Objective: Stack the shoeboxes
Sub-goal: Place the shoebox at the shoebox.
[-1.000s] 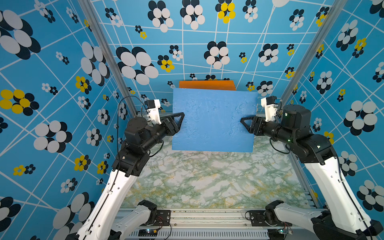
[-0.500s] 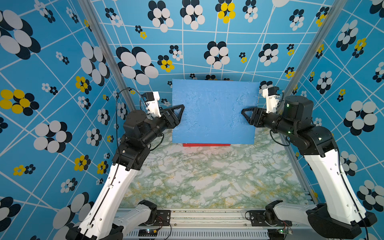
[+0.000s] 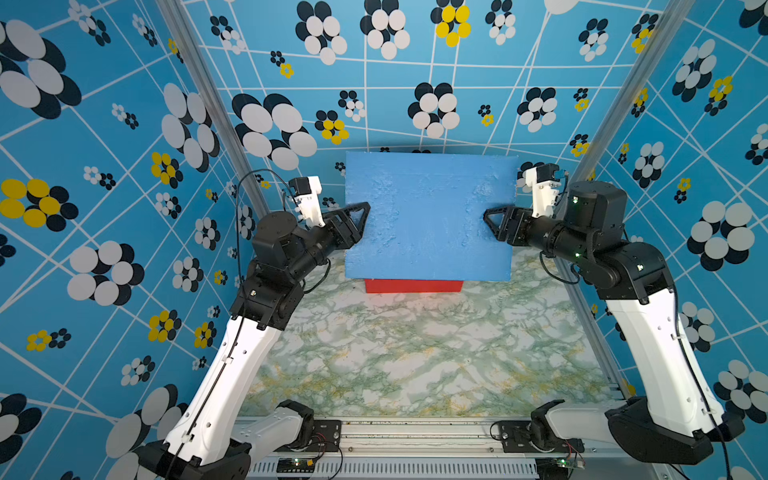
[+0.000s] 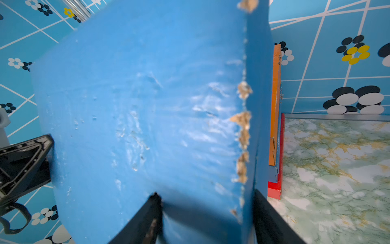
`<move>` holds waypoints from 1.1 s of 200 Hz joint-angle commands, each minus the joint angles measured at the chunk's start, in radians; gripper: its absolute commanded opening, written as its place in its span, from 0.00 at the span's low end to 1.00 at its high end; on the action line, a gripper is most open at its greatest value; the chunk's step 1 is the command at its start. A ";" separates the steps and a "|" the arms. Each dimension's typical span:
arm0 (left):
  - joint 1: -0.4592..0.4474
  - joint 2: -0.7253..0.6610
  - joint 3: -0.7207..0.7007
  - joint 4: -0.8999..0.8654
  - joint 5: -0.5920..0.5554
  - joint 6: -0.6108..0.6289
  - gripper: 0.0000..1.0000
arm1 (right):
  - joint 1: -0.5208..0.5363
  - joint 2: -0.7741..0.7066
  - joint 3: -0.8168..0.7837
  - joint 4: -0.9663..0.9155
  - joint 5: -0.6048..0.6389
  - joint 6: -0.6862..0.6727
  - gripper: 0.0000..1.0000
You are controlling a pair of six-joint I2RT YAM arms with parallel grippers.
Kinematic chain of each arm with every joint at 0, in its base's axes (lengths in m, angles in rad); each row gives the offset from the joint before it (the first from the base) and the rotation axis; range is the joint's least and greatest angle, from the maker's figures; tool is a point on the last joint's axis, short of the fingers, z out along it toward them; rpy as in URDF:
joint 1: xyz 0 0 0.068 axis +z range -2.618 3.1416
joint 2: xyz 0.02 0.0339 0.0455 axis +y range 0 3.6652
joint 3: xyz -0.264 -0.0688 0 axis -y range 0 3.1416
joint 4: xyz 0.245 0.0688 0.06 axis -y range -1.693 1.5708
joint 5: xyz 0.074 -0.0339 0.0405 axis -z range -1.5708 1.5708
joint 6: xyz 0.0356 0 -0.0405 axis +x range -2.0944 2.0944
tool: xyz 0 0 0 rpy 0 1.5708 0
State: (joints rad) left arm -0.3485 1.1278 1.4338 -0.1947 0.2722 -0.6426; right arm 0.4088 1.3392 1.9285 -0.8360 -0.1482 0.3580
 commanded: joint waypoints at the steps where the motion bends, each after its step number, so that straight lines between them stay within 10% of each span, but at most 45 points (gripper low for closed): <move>1: -0.037 0.027 0.019 0.014 0.224 0.003 0.60 | 0.055 0.032 0.053 0.064 -0.287 -0.056 0.69; 220: 0.118 0.307 0.329 0.072 0.300 -0.046 0.58 | -0.096 0.486 0.751 -0.087 -0.371 0.008 0.68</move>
State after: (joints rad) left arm -0.2070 1.3880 1.7050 -0.1589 0.4328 -0.6968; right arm 0.2893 1.7676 2.6022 -0.9592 -0.3248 0.3195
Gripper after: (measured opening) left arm 0.586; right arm 0.681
